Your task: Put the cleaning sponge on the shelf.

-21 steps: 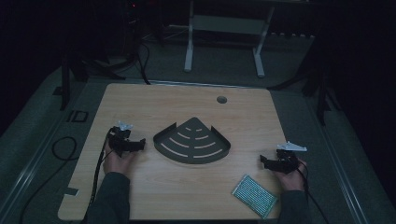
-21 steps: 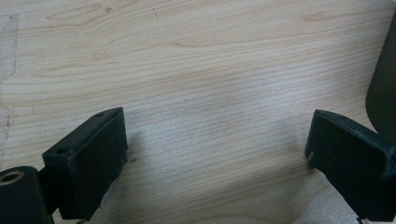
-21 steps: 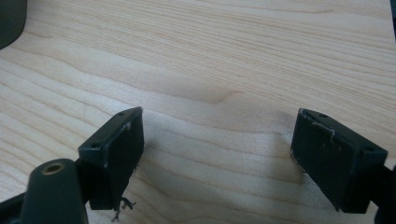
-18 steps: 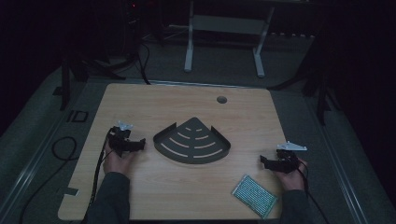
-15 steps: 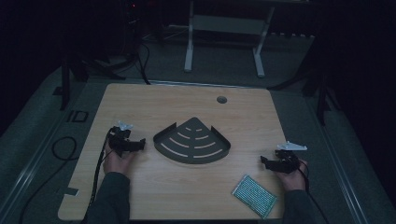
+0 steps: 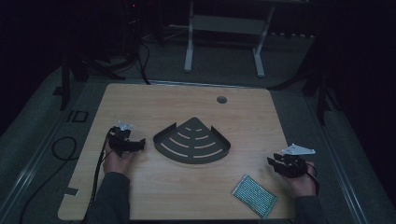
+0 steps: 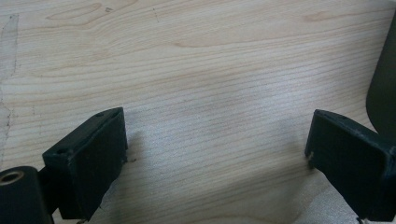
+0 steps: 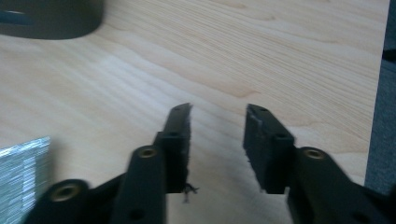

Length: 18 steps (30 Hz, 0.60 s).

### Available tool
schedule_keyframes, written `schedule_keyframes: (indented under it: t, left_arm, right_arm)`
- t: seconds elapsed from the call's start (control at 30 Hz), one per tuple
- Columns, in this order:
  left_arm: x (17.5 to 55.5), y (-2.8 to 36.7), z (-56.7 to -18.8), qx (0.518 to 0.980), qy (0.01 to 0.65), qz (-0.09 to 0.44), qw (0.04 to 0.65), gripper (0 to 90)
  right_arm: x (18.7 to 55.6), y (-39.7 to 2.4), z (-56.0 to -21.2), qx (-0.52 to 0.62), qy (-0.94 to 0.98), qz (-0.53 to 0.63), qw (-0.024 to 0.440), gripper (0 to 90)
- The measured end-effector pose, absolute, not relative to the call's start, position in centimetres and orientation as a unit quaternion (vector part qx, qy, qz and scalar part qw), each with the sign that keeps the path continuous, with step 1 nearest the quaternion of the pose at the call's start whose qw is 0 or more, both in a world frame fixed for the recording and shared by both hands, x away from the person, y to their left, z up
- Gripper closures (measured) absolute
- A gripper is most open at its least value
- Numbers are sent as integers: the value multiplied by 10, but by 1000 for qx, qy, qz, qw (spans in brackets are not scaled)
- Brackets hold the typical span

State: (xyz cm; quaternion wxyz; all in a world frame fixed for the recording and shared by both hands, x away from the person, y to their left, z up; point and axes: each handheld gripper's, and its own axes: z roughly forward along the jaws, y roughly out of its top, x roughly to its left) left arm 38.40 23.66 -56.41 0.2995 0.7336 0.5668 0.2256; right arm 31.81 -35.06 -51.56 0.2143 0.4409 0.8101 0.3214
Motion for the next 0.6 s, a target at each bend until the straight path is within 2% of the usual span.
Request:
schedule_keyframes:
  t: [0.37, 0.6]
  left_arm:
    - [384, 237, -564, 734, 567, 226, 299, 61]
    - [384, 237, -564, 734, 567, 226, 299, 61]
  right_arm:
    - [278, -338, -499, 398, 836, 325, 191, 868]
    - [258, -319, -500, 363, 860, 310, 182, 899]
